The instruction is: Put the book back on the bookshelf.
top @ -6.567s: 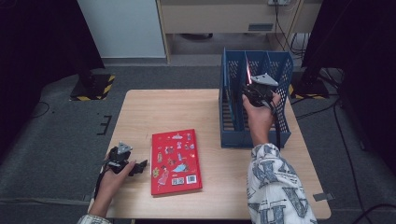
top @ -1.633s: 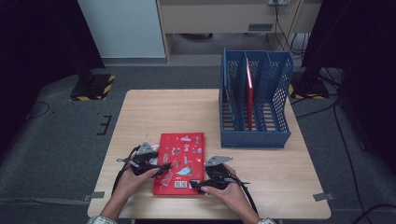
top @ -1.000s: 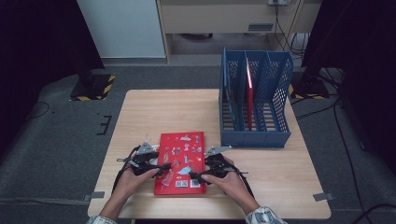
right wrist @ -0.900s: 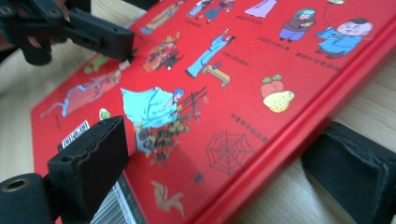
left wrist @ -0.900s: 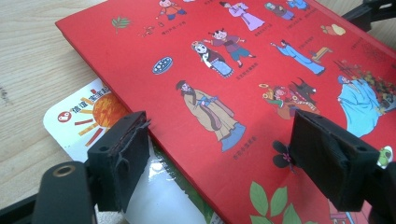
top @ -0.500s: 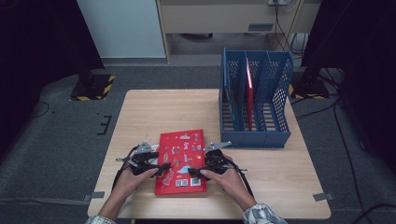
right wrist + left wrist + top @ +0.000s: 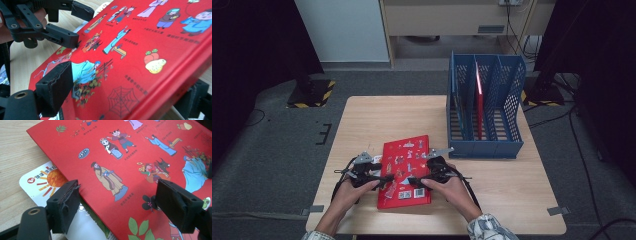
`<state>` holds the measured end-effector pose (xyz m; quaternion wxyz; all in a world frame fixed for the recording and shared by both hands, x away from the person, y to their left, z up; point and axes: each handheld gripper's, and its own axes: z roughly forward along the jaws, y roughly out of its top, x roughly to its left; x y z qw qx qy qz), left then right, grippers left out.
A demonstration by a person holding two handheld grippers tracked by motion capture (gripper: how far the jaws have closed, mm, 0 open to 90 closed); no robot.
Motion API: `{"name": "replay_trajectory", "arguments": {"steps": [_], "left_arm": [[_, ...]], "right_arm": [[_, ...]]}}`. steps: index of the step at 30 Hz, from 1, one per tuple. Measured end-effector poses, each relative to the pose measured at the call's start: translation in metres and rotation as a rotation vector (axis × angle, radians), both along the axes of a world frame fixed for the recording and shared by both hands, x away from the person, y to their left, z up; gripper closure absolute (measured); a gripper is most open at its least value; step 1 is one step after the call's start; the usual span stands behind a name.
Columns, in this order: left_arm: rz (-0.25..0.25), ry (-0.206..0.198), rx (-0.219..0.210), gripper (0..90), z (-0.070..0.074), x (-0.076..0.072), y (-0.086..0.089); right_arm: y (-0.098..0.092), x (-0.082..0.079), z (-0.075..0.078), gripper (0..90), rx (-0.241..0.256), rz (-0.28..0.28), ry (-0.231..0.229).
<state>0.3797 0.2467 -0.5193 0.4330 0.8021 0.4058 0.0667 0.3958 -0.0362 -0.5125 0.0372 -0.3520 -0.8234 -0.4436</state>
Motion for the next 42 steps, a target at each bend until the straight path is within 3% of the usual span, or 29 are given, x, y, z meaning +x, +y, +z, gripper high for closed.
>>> {"name": "replay_trajectory", "arguments": {"steps": [2,6,12,21,28,42], "left_arm": [[-0.005,-0.003,-0.001,18.8,0.0,0.0,0.0],[0.0,-0.009,0.001,17.6,0.0,0.0,0.0],[0.016,-0.002,0.007,7.7,-0.001,0.001,0.0],[0.024,0.014,-0.001,3.2,-0.002,0.003,0.002],[-0.008,0.042,-0.044,2.7,-0.003,0.004,0.001],[-0.016,0.078,-0.1,0.6,-0.005,0.006,0.005]], "right_arm": [[0.002,0.001,0.0,19.9,0.009,0.013,0.009],[0.005,0.001,0.001,20.9,0.006,0.002,-0.001],[0.002,0.0,0.005,28.6,0.004,-0.003,-0.03],[-0.002,0.001,0.009,37.6,0.05,-0.002,-0.023],[-0.003,0.002,0.013,42.0,0.063,0.006,-0.025],[-0.002,0.003,0.022,48.6,0.099,0.022,-0.043]]}}
